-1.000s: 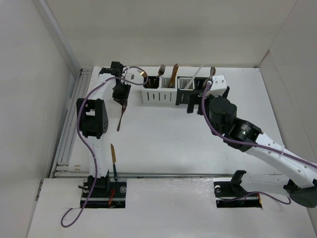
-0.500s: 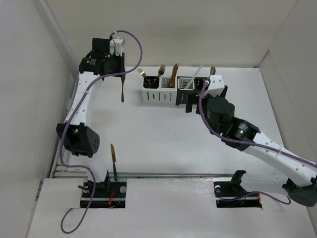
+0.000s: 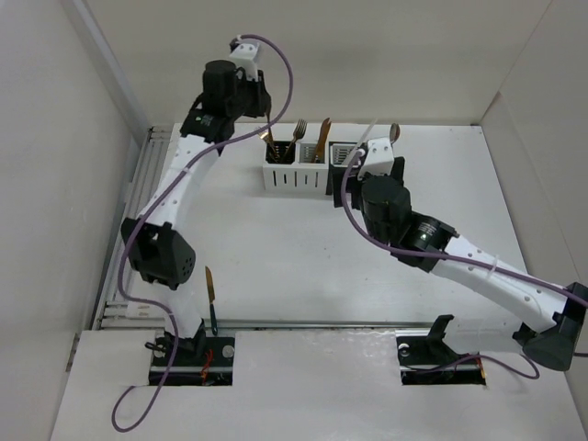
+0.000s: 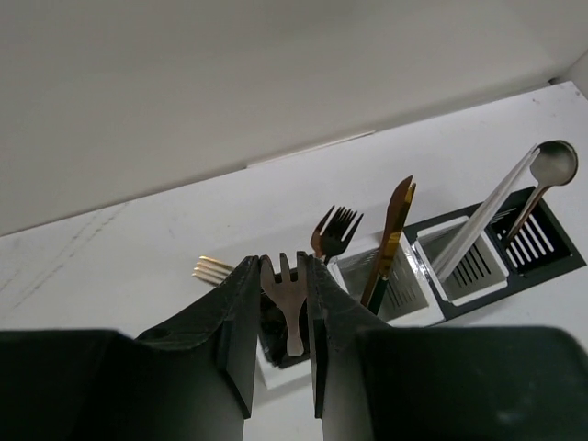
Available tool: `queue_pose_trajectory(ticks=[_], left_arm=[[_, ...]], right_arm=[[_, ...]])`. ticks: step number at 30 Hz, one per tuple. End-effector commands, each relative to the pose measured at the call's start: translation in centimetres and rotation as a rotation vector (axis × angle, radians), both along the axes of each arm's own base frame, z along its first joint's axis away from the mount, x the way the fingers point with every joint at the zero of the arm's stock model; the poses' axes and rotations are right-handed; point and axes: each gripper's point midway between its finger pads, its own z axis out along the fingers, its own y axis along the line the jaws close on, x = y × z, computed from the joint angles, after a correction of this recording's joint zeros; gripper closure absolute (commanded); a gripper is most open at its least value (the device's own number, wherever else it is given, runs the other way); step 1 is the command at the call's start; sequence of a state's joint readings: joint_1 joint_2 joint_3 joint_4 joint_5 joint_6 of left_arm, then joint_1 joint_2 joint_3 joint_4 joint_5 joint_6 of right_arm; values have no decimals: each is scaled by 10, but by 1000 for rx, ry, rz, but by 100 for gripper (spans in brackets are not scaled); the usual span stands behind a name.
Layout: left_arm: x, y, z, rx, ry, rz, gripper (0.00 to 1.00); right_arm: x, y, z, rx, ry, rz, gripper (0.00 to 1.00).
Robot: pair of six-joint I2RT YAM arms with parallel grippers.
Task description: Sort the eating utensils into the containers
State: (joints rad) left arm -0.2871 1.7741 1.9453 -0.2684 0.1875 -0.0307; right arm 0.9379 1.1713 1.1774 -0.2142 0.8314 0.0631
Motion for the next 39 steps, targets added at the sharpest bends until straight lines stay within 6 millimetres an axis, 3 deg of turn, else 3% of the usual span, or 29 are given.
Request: queue_pose_trajectory(ticks=[1,5,8,10,12,14,15,18,19,22,23,25,26,28,29,30,32,33,34,35,36,37,38,39], left_arm=[[27,-23,-6,-28,-70,4,100],[45,-38,-18,-12,-107,16,100],[47,-42,-23,0,-109,14,100],[46,-48,-41,17,-65,4,100],[43,-48,-62,39,-3,-6,83],[38,-48,-81,56,48,-16,58],[32,-49,-82,47,70,-24,43],[27,-37,-73,35,84,16,32],[24,-27,-61,32,70,38,25],[15,1,-27,36,20,139,21],[15,24,-18,41,8,205,15],[7,48,1,35,-15,283,15],[-4,71,21,24,-36,344,15],[-17,114,38,15,-54,500,15],[-35,136,55,-20,-67,571,15],[-45,179,59,-23,-73,714,17],[-69,221,57,-27,-63,849,17],[-99,252,74,-48,-104,940,17],[-118,272,76,-38,-117,1029,16],[-130,284,59,-14,-89,1078,14],[-157,293,72,-17,-129,1118,10],[-174,307,71,2,-135,1184,7],[-183,314,60,29,-115,1216,5],[-194,320,58,34,-118,1249,3]], right_arm=[[2,2,28,56,-59,-22,0],[4,3,25,39,-54,-21,0],[4,3,25,30,-55,-20,0],[3,2,23,22,-50,-19,0],[2,0,24,20,-48,-19,0],[1,-2,24,-6,-41,-17,0],[4,1,15,-43,-23,-16,0],[5,4,18,-69,-4,-15,0],[6,7,18,-74,2,-4,0],[6,22,18,-65,19,59,0],[5,24,16,-70,28,77,0],[3,39,11,-72,40,112,0],[1,46,12,-35,44,117,0],[-6,69,11,19,61,170,0],[-5,89,-3,49,103,199,0],[-4,103,-11,70,128,231,0],[-20,156,-20,109,188,381,0],[-20,186,-54,60,254,404,0],[-24,206,-65,25,280,425,0],[-37,231,-48,23,291,464,0],[-38,260,-93,-57,371,470,0],[-44,275,-100,-87,397,491,0],[-58,303,-78,-45,390,555,0],[-64,312,-124,-149,461,549,0]])
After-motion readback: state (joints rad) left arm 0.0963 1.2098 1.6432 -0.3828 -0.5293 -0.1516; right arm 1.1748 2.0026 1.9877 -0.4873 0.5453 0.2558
